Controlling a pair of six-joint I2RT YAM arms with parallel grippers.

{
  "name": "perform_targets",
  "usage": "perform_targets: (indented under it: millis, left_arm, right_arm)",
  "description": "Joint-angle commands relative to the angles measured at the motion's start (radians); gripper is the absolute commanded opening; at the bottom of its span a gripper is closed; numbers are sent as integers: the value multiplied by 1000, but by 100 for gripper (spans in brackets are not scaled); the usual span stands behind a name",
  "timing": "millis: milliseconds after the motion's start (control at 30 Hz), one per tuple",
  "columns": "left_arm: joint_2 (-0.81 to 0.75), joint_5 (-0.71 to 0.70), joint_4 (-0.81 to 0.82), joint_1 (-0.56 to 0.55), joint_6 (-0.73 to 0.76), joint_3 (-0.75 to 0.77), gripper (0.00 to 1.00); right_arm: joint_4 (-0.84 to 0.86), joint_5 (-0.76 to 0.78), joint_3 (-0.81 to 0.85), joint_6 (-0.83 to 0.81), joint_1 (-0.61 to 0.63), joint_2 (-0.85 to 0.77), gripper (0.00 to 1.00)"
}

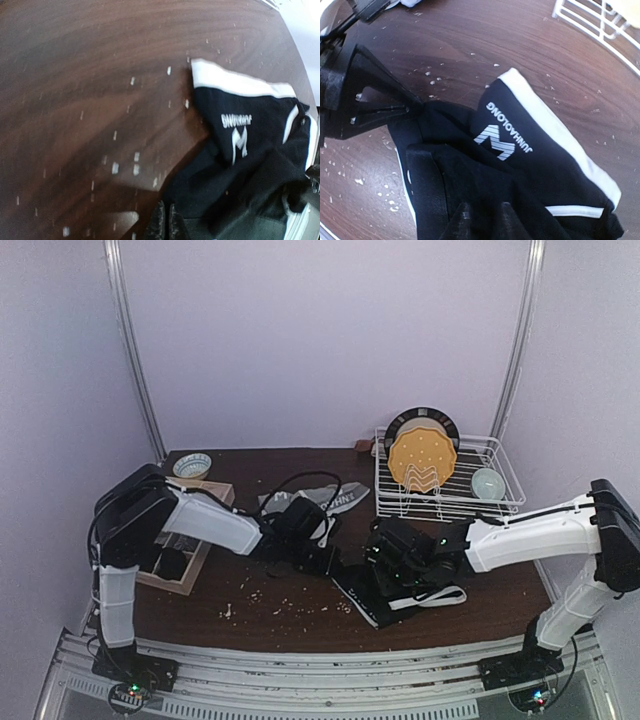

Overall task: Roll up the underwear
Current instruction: Pick up the underwear from the center of the board.

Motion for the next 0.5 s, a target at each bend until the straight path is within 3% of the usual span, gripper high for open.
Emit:
perform_targets:
  millis: [0,67,267,467]
  left_arm:
    - [-81,-96,-61,-10,-4,-137,0]
    - [-161,-177,-78,-6,-6,-192,0]
    - [-453,-406,-159,3,-30,-353,0]
    - [-691,-483,-213,0,-44,-475,0]
  right_arm:
    - [41,-55,11,-24,-5,-11,9]
    - [63,-75,15,-53,-3,-33,0]
    - [89,-82,16,-87,1,-114,0]
    - [198,-110,-88,-38,2,-195,0]
